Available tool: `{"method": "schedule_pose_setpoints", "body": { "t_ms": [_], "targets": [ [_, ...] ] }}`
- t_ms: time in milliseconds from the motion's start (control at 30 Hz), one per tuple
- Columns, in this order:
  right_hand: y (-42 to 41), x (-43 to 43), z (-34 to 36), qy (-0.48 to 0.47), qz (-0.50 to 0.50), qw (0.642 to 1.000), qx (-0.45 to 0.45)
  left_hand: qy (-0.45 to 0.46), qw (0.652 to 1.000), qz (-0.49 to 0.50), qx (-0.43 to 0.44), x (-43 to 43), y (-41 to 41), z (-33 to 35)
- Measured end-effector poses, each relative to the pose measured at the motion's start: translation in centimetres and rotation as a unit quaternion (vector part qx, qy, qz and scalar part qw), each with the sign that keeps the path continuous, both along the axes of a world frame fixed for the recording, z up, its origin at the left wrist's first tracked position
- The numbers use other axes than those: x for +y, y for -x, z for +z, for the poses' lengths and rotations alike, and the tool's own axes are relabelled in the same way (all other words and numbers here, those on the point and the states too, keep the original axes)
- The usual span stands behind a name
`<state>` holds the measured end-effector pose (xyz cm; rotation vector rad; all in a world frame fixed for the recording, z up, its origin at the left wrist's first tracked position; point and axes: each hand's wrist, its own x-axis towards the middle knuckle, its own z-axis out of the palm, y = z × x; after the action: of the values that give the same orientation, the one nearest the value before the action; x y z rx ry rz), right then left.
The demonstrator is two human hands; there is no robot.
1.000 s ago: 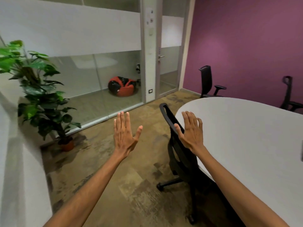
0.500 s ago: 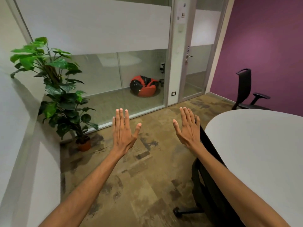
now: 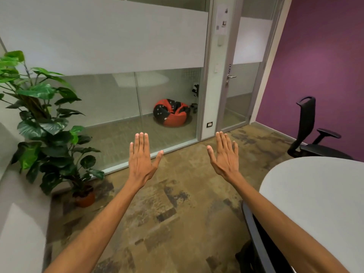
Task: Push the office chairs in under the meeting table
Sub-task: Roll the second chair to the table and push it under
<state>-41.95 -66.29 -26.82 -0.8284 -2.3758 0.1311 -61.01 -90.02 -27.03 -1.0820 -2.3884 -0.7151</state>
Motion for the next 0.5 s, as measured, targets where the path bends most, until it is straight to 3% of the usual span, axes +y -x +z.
{"method": "schedule_pose_setpoints", "body": {
  "t_ms": [500],
  "targets": [
    [24.7, 22.8, -2.0, 0.034, -0.058, 0.998, 0.001, 0.053, 0.997, -0.051, 0.000, 25.6, 28.9, -0.5]
  ]
}}
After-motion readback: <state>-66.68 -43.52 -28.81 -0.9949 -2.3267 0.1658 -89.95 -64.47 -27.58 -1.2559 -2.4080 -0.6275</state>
